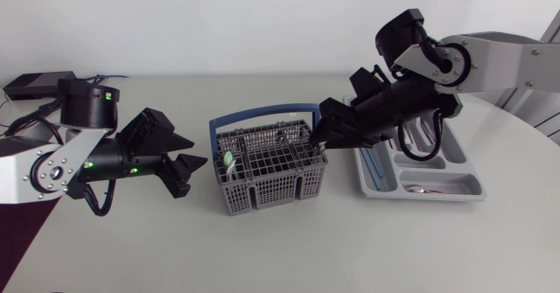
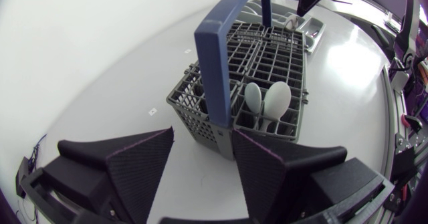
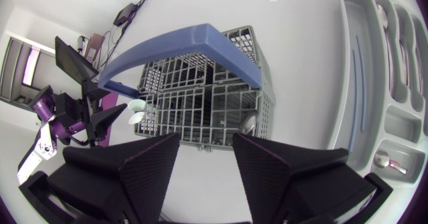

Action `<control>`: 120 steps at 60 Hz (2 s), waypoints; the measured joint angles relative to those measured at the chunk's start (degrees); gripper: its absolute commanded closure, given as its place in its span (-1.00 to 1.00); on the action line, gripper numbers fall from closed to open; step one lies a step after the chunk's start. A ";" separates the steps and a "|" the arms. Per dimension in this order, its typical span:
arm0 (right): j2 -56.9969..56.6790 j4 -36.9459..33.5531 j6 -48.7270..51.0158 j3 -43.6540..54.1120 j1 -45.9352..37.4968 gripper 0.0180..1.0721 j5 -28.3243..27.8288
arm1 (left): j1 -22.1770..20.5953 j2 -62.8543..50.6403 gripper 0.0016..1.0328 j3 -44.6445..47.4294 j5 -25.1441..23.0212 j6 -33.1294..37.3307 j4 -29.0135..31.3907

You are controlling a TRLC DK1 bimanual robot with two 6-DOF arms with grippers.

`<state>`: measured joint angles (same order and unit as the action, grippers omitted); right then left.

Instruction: Unload the cutlery basket into the drawer organizer.

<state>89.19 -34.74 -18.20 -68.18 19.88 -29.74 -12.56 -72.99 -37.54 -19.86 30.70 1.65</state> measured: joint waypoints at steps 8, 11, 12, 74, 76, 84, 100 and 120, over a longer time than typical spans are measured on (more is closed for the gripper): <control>-0.04 1.44 -3.32 0.07 0.24 -0.14 1.62 | 0.00 0.00 -0.39 0.00 0.31 0.00 0.00; -0.48 3.91 -5.46 0.63 0.33 -0.12 2.93 | 0.00 0.00 -0.39 0.00 0.42 0.00 0.00; -0.70 4.70 -6.25 0.87 0.33 -0.09 3.32 | 0.00 0.00 -0.39 0.00 0.44 0.00 0.00; -3.63 7.54 -22.38 7.30 3.43 -0.06 14.95 | -1.14 -1.31 -0.39 0.00 0.68 0.00 -0.22; -3.52 7.52 -22.53 7.30 3.43 0.07 15.06 | -1.14 -1.36 -0.39 0.00 0.68 0.00 -0.24; -2.73 7.50 -22.73 7.23 3.43 0.15 16.17 | -1.14 -1.95 -0.39 0.04 0.68 0.00 -0.26; -0.81 7.28 -23.02 6.69 3.72 0.35 16.57 | -1.14 -2.08 -0.39 0.07 0.68 0.00 -0.66; -0.28 7.10 -23.80 4.28 4.09 0.49 17.20 | -1.14 -2.32 -0.39 0.07 0.68 0.00 -0.72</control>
<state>88.90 -27.64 -42.00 -63.90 23.97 -12.53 -13.69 -75.31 -37.47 -19.18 30.70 0.93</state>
